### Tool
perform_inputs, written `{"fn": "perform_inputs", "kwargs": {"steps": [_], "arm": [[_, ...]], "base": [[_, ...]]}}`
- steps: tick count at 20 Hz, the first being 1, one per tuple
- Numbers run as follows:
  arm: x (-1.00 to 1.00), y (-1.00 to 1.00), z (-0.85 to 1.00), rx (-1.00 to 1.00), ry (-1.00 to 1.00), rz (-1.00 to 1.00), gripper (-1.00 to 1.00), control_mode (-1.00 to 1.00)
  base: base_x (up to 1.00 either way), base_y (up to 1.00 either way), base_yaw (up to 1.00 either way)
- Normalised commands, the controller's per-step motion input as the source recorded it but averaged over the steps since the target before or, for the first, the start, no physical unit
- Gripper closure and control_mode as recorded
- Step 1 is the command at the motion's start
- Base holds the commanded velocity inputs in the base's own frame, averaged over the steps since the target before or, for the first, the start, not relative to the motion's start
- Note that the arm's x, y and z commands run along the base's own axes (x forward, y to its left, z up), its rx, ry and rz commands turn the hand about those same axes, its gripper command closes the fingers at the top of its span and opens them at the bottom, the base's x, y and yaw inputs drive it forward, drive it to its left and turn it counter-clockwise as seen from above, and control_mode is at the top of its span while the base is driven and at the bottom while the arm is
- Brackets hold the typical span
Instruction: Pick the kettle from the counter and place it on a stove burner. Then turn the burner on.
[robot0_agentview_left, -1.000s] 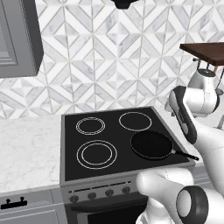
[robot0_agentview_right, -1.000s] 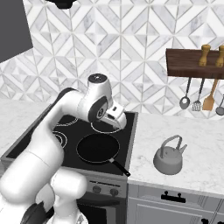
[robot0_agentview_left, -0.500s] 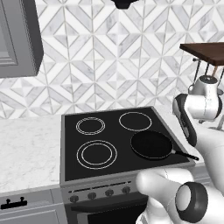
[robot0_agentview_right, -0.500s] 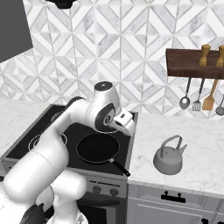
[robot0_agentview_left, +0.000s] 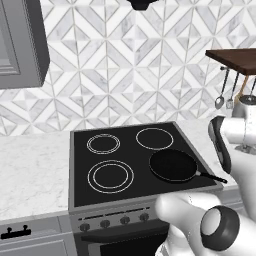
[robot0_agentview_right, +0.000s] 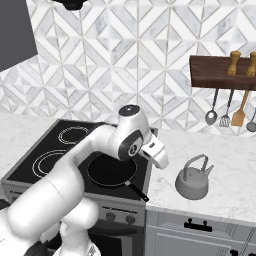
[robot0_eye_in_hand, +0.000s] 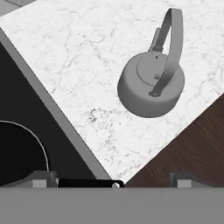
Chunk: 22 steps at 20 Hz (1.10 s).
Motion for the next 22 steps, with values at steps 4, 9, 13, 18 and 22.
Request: {"fn": "perform_inputs", "kwargs": {"steps": [4, 9, 13, 18, 22], "arm": [[-0.01, -0.54, -0.02, 0.00, 0.00, -0.19, -1.00, -1.00], [0.00, -0.51, -0.03, 0.00, 0.00, -0.15, -1.00, -1.00], [0.00, -0.42, -0.08, 0.00, 0.00, -0.07, -1.00, -1.00], [0.10, -0.32, -0.15, 0.00, 0.00, -0.01, -1.00, -1.00], [0.21, -0.30, -0.28, 0.00, 0.00, 0.00, -1.00, -1.00]], "base": [[0.00, 0.00, 0.00], [0.00, 0.00, 0.00], [0.00, 0.00, 0.00], [0.00, 0.00, 0.00], [0.00, 0.00, 0.00]]}}
